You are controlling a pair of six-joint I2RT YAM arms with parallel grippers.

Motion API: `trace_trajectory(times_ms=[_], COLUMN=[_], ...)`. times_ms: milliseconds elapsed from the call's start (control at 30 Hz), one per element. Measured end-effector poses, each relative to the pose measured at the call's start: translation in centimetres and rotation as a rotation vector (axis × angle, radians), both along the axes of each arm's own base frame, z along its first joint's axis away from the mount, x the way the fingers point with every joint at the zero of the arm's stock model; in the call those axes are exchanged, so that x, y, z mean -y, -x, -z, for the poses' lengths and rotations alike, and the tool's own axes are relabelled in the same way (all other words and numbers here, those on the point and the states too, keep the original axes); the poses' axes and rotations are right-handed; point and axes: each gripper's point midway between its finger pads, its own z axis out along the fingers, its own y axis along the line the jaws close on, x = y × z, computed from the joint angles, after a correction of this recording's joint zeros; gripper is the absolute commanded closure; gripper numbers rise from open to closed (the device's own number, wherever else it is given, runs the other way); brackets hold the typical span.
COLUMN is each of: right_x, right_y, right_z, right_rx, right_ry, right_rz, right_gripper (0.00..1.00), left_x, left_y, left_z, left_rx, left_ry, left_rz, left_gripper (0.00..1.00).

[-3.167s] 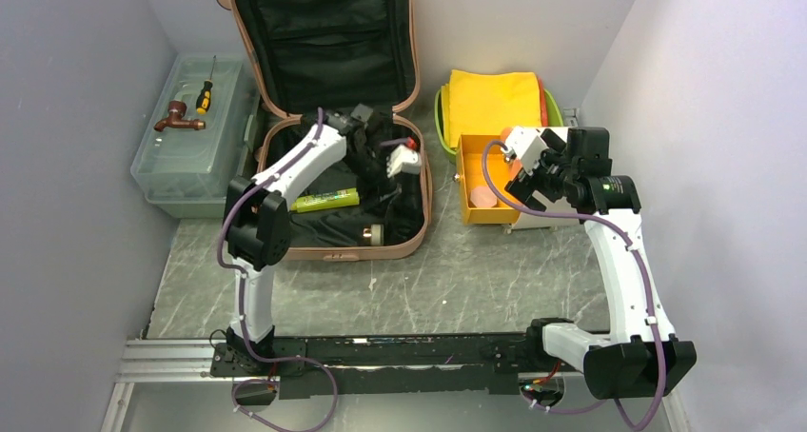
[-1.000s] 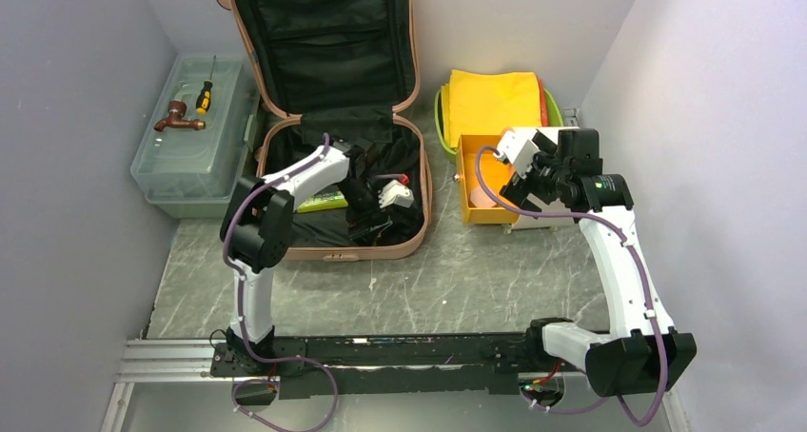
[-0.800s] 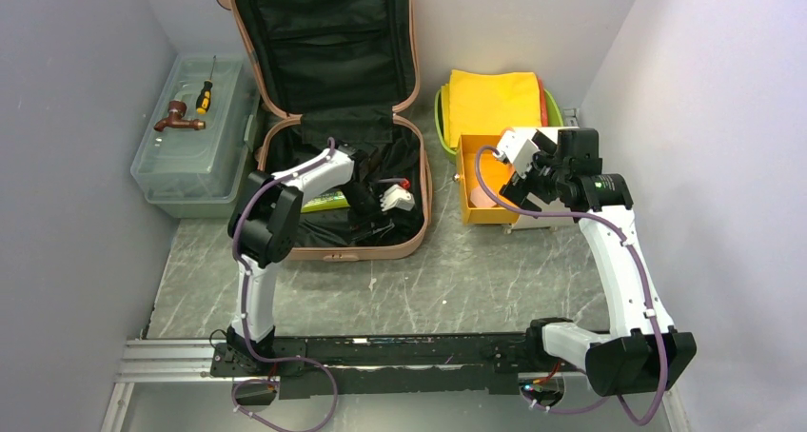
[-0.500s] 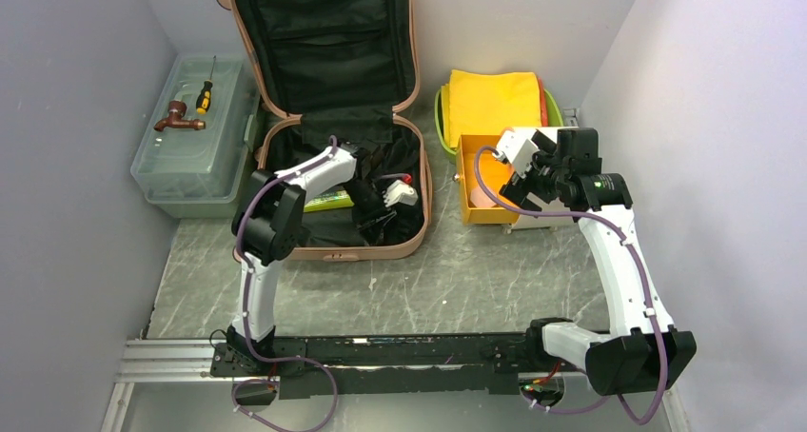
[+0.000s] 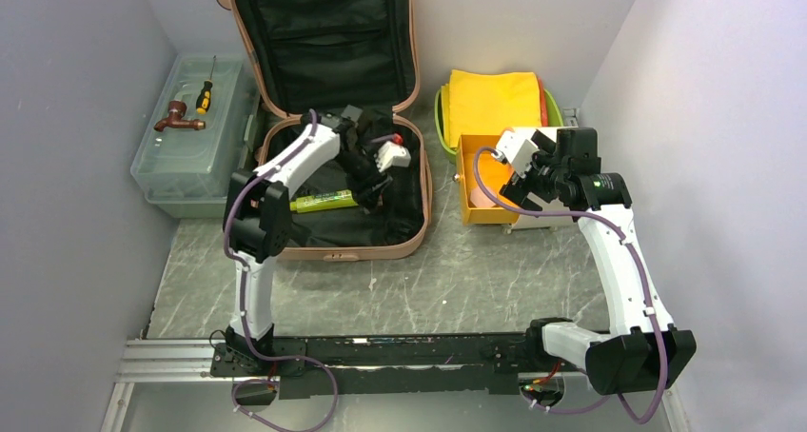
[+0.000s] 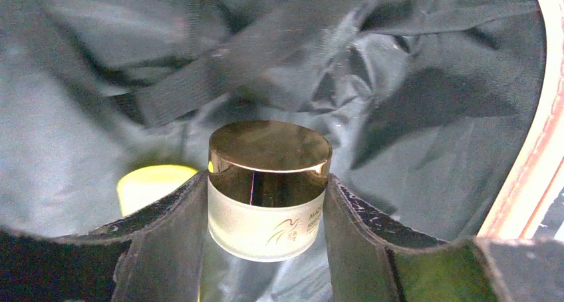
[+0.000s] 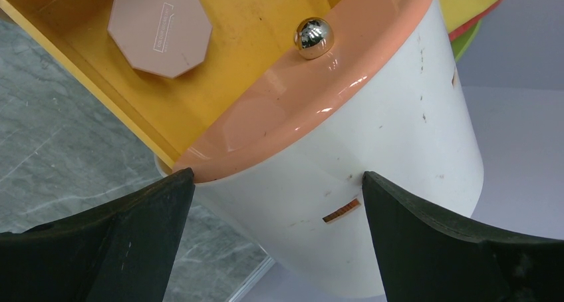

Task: Open, take out, and arrange the luggage
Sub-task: Pick up the personal item from the luggage, then adjust the storage box at the center of the board.

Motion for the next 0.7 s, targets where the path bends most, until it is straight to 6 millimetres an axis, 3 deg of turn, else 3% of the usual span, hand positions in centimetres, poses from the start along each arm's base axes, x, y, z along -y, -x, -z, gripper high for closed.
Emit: trace_trajectory(times_ms=[100,267,567,700], right_x=[0.0,0.0,-0.2,-0.3], right_y=[0.0,0.0,-0.7,-1.2], right_z=[0.0,0.0,-0.3,-0.7], right_rx=[0.0,0.0,-0.01,-0.013], right_ry=[0.001,0.0,-0.032,-0.055], right_rz=[-0.001,-0.001,0.03,0.054], right_gripper=[0.0,0.0,0.0,0.0], left_x=[-0.7,-0.5,2.7,5.1], left_y=[-2.1,-3.6,-6.0,-6.9], left_z=[-2.4,-5.9,-13.0,-16.5], left_rx=[0.075,0.154,0.324,0.433], left_ry=[0.032,0.071,0.212,0.291], left_rz=[-0.039,-0.064,-0.051,-0.018], left_gripper=[0.9,0.9,0.92,0.92])
